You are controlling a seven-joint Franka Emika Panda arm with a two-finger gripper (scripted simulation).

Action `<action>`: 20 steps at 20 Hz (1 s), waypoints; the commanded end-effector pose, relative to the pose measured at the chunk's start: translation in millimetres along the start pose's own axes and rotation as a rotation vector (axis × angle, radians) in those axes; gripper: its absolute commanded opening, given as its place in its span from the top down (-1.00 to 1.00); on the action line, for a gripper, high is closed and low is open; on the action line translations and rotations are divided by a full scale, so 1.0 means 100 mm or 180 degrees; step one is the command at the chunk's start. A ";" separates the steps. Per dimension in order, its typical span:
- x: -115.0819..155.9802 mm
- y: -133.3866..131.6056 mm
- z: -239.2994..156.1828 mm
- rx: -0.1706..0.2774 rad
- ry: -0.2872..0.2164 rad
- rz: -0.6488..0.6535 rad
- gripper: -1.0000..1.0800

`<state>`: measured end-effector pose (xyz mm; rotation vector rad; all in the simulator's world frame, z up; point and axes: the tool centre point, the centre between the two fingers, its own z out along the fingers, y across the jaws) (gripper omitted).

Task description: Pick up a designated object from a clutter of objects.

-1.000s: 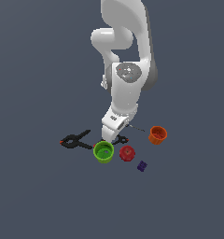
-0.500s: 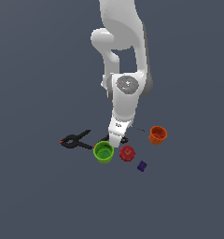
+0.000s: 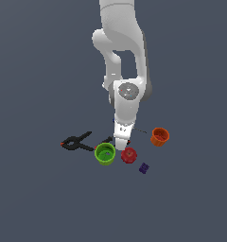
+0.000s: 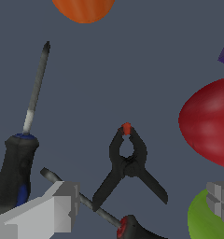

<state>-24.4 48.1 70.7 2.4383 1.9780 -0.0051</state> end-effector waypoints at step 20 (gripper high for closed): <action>0.01 -0.04 0.47 -0.0002 0.0011 -0.0137 -0.92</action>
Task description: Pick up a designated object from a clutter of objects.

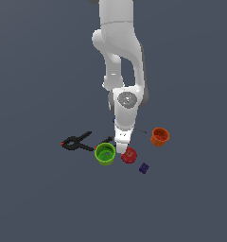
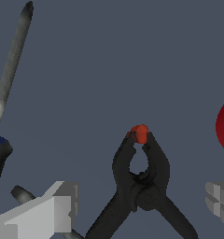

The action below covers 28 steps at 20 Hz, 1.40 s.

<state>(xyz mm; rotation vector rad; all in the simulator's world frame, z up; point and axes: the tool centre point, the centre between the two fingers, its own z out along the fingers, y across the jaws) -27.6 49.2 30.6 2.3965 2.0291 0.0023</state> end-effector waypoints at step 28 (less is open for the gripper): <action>-0.10 0.14 -0.28 -0.0096 0.0011 0.0018 1.00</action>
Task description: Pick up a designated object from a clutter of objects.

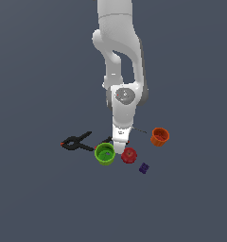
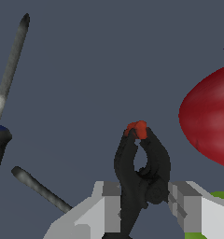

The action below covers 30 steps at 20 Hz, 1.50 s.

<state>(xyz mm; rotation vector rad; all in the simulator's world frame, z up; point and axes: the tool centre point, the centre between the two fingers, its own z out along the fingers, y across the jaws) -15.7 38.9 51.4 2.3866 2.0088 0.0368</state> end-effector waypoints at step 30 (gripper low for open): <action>-0.70 0.29 -2.86 0.0073 0.0001 -0.0023 1.00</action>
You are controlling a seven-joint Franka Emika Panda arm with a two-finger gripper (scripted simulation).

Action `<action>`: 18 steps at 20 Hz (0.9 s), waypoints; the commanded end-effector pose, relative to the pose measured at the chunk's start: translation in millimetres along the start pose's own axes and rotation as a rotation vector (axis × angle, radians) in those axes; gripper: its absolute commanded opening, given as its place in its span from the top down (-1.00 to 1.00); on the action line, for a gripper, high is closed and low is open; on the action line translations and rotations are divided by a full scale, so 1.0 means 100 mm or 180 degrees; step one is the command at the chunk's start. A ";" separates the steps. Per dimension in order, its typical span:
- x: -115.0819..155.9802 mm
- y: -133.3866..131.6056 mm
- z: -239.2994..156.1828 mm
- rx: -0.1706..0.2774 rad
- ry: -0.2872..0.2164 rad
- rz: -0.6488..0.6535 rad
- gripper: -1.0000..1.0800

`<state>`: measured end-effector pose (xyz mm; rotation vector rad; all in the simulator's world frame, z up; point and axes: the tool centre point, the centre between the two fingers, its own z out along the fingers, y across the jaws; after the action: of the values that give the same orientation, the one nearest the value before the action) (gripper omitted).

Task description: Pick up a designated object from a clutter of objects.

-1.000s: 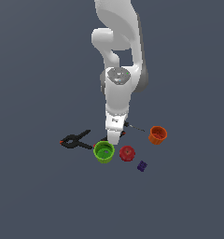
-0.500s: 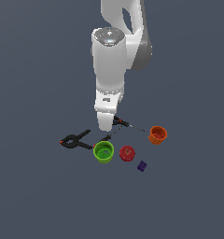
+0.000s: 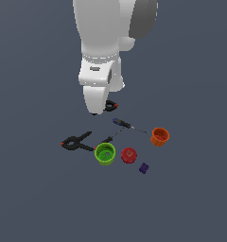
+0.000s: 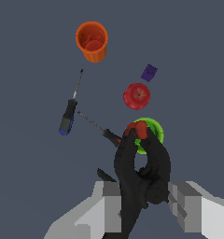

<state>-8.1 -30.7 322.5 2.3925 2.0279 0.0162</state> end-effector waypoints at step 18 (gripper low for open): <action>-0.30 0.18 -1.20 0.0032 -0.0013 -0.0002 1.00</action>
<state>2.7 -62.3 438.3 2.3957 2.0310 0.0020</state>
